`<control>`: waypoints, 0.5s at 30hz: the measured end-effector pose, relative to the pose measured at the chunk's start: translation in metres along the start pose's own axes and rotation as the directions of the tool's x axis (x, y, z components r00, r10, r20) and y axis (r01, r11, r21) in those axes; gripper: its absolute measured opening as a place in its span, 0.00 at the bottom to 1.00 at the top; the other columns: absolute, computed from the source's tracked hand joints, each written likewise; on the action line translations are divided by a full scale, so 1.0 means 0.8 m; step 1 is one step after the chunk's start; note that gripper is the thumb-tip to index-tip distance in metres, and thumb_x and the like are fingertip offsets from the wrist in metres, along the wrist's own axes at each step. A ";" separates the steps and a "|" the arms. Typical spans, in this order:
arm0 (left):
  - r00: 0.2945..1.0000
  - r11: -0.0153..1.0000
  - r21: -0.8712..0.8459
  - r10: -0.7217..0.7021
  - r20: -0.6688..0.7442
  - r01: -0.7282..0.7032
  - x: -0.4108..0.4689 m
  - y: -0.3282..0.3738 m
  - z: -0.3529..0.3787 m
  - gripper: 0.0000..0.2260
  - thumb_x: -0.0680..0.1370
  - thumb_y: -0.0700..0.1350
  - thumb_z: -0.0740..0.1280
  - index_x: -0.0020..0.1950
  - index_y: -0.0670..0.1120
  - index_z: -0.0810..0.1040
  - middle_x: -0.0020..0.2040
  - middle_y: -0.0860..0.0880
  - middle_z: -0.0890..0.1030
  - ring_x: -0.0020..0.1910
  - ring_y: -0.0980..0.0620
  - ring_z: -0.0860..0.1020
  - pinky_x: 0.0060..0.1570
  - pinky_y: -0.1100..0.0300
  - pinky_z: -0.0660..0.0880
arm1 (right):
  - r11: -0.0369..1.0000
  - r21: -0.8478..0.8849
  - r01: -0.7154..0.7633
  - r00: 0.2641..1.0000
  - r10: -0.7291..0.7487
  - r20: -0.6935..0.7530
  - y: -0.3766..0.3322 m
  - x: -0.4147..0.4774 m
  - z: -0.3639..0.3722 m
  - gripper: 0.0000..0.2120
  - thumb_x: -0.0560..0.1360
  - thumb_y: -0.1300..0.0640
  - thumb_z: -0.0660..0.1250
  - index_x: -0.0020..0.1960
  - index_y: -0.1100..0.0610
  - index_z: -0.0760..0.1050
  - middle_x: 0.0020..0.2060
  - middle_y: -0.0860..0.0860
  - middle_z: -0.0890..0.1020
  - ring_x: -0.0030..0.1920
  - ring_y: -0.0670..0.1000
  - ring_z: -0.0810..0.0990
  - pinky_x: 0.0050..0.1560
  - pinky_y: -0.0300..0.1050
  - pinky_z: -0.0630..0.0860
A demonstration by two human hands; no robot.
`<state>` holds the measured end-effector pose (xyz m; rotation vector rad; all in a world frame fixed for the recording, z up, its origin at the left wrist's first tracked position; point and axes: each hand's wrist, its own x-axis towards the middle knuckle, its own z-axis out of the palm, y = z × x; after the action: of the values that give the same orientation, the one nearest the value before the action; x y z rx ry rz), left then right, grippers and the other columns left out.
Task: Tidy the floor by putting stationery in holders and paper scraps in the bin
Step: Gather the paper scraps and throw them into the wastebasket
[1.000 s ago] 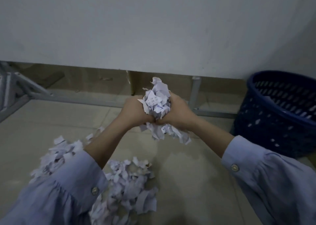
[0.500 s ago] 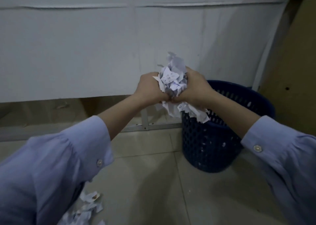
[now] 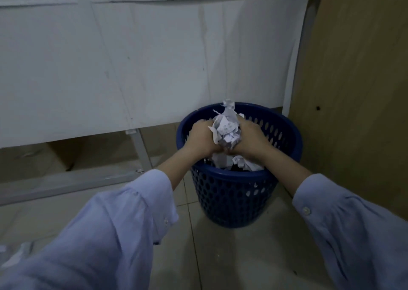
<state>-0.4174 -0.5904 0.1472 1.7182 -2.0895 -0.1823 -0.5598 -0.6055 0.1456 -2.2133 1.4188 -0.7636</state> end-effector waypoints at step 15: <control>0.981 0.991 0.122 -0.082 0.178 0.061 0.004 -0.010 0.020 0.28 0.62 0.47 0.77 0.58 0.43 0.71 0.54 0.45 0.73 0.52 0.46 0.73 0.43 0.58 0.67 | 0.956 -0.238 -0.170 0.929 0.236 0.284 0.032 0.005 0.012 0.55 0.60 0.54 0.81 0.76 0.53 0.50 0.67 0.59 0.68 0.65 0.60 0.70 0.60 0.50 0.72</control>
<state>-0.4174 -0.5981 0.1306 1.9117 -2.2081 -0.2525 -0.5701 -0.6193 0.1243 -2.1689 1.5913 -0.1891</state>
